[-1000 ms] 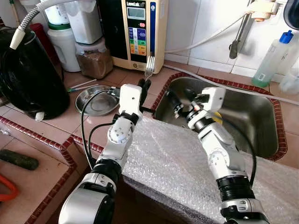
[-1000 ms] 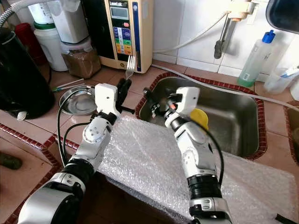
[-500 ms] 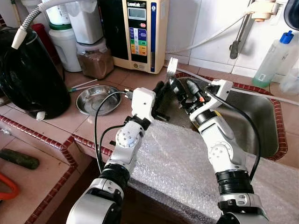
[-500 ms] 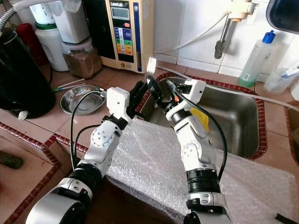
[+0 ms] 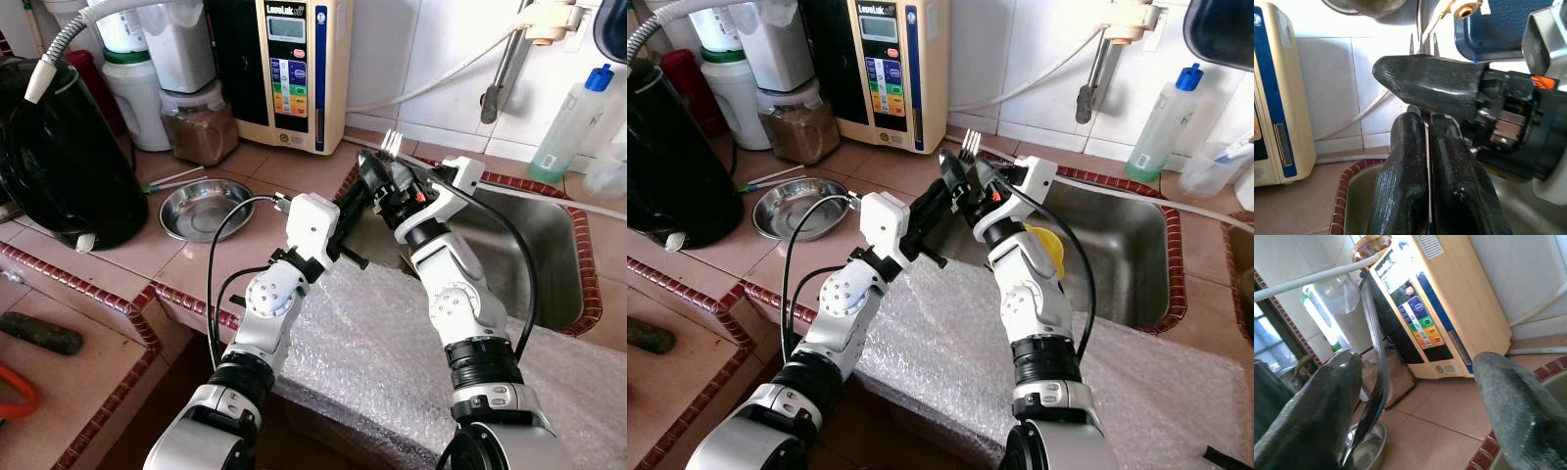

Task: Kitchen organization

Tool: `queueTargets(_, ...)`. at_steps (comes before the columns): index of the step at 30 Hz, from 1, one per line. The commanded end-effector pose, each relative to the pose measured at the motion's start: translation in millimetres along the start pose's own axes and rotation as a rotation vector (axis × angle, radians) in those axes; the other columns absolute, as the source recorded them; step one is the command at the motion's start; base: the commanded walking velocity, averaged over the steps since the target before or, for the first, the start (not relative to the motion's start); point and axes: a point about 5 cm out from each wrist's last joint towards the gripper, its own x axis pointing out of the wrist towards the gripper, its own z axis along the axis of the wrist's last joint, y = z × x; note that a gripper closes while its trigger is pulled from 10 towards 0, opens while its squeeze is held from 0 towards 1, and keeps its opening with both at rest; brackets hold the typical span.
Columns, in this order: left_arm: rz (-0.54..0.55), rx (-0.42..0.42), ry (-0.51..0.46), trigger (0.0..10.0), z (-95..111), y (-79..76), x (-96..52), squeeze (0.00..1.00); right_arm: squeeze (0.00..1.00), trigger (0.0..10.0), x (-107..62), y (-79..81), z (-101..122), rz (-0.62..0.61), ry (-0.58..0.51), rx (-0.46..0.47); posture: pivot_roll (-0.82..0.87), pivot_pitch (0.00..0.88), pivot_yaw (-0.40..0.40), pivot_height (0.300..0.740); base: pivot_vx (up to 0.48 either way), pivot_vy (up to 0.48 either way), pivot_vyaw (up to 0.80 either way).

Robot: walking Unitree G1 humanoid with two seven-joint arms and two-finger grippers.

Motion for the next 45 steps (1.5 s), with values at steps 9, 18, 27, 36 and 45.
queueTargets(9, -0.026, -0.017, -0.021, 0.0, 4, -6.7, 4.7, 0.0, 0.0, 0.0, 7.0, -7.1, 16, -0.05, -0.068, 0.112, 0.01, 0.0, 0.057, 0.74, 0.0, 0.0, 0.0)
queueTargets(18, -0.021, -0.02, -0.016, 0.0, 4, -5.1, 4.3, 0.0, 0.0, 0.0, 0.1, -16.4, 15, -0.084, -0.085, 0.186, 0.01, 0.0, 0.059, 0.74, 0.0, 0.0, 0.0)
queueTargets(27, -0.006, -0.01, -0.006, 0.0, 3, -1.9, 3.5, 0.0, 0.0, 0.0, -2.3, -21.1, 17, -0.115, -0.09, 0.194, 0.0, 0.0, 0.065, 0.74, 0.0, 0.0, 0.0)
queueTargets(36, 0.055, 0.039, 0.019, 0.0, 3, 9.8, 0.5, 0.0, 0.0, 0.0, -3.3, -23.7, 16, -0.127, -0.085, 0.174, 0.01, 0.0, 0.068, 0.74, 0.0, 0.0, 0.0)
queueTargets(45, 0.07, -0.033, 0.027, 10.0, 2, 15.7, 0.9, 0.25, 0.0, 0.0, -2.4, -19.4, 16, -0.109, -0.08, 0.102, 0.01, 0.0, 0.067, 0.74, 0.0, 0.0, 0.0)
